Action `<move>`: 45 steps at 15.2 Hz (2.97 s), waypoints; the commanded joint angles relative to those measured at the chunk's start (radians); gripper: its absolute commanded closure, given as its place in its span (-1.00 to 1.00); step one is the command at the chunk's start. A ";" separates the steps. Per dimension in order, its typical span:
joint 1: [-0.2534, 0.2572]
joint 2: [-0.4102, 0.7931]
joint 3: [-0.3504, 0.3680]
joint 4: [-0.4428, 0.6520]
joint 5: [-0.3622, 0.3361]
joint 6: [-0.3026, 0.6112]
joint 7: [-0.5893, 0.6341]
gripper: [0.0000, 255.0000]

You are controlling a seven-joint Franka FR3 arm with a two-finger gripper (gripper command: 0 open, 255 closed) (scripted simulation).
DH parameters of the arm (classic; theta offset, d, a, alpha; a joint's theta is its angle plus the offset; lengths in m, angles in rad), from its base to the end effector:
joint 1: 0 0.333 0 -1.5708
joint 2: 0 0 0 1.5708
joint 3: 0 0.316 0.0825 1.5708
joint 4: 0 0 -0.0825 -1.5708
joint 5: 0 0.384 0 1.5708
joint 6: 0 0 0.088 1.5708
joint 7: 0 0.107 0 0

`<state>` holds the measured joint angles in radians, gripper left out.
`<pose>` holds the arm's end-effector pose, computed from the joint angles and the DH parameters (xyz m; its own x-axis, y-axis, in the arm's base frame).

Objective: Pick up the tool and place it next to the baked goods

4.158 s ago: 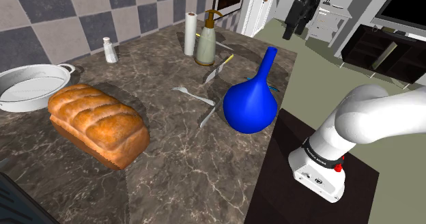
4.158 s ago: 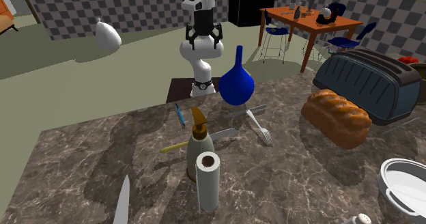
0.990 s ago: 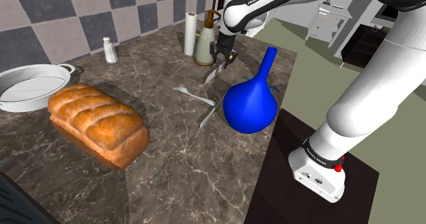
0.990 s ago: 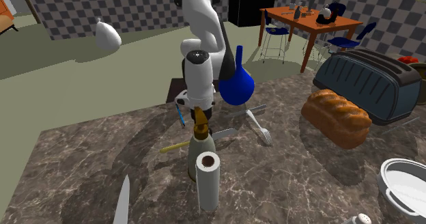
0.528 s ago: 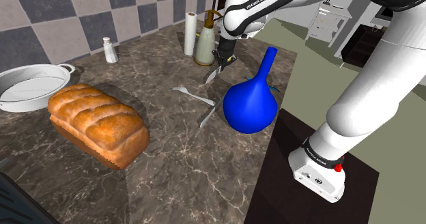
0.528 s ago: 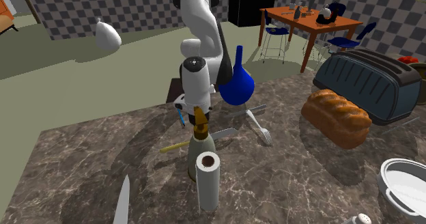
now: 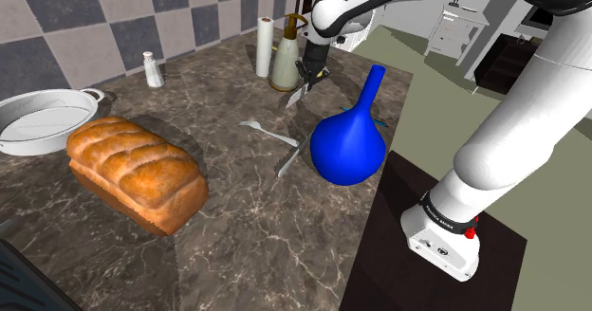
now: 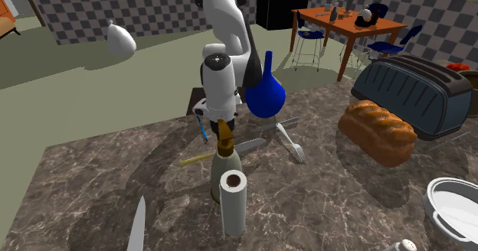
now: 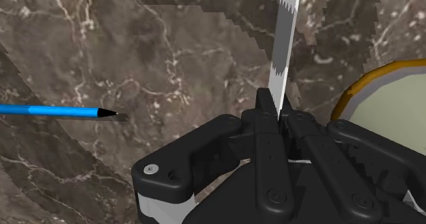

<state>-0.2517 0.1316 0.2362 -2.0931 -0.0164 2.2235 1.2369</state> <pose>0.5659 -0.0113 0.3623 0.3206 -0.9471 -0.0158 -0.9472 -0.3205 -0.0083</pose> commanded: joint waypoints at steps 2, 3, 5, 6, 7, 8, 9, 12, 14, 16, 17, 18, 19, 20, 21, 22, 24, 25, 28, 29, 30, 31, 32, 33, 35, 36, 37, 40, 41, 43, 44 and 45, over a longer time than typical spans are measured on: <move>-0.001 -0.020 0.001 0.016 0.006 -0.036 -0.004 1.00; -0.002 -0.027 0.001 0.022 0.008 -0.048 -0.005 1.00; -0.002 -0.039 0.001 0.035 0.012 -0.073 -0.007 1.00; -0.002 -0.045 0.001 0.042 0.013 -0.086 -0.008 1.00; -0.003 -0.050 0.002 0.049 0.015 -0.099 -0.009 1.00; -0.003 -0.056 0.002 0.057 0.016 -0.112 -0.010 1.00; -0.003 -0.061 0.002 0.064 0.018 -0.124 -0.011 1.00; -0.004 -0.076 0.002 0.089 0.022 -0.163 -0.013 1.00; -0.004 -0.084 0.002 0.106 0.024 -0.188 -0.014 1.00; -0.005 -0.092 0.001 0.124 0.026 -0.214 -0.015 1.00; -0.005 -0.096 0.001 0.133 0.027 -0.227 -0.016 1.00; -0.005 -0.099 0.001 0.143 0.027 -0.240 -0.016 1.00; -0.005 -0.102 0.001 0.153 0.028 -0.253 -0.017 1.00; -0.005 -0.105 0.001 0.163 0.029 -0.266 -0.017 1.00; -0.006 -0.108 0.001 0.173 0.030 -0.279 -0.017 1.00; -0.006 -0.111 0.001 0.184 0.030 -0.292 -0.018 1.00; -0.006 -0.115 0.001 0.205 0.031 -0.318 -0.018 1.00; -0.006 -0.117 0.001 0.217 0.032 -0.331 -0.018 1.00; -0.006 -0.122 0.000 0.252 0.032 -0.371 -0.018 1.00; -0.006 -0.123 0.000 0.264 0.033 -0.384 -0.018 1.00; -0.006 -0.124 0.000 0.277 0.033 -0.397 -0.018 1.00; -0.006 -0.124 0.000 0.289 0.033 -0.410 -0.018 1.00; -0.007 -0.124 0.000 0.302 0.033 -0.424 -0.018 1.00; -0.007 -0.125 0.000 0.316 0.033 -0.437 -0.018 1.00; -0.007 -0.124 0.000 0.343 0.033 -0.464 -0.017 1.00; -0.007 -0.124 0.000 0.350 0.033 -0.471 -0.017 1.00; 0.002 -0.149 0.008 0.322 0.039 -0.466 -0.002 1.00; 0.027 -0.218 0.034 0.244 0.058 -0.454 0.044 1.00; 0.036 -0.240 0.043 0.220 0.065 -0.451 0.060 1.00; 0.054 -0.281 0.062 0.178 0.079 -0.447 0.092 1.00; 0.063 -0.300 0.072 0.158 0.086 -0.445 0.109 1.00; 0.072 -0.319 0.083 0.140 0.094 -0.444 0.126 1.00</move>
<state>-0.1880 -0.1716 0.3092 -1.9331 0.0706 1.7739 1.3462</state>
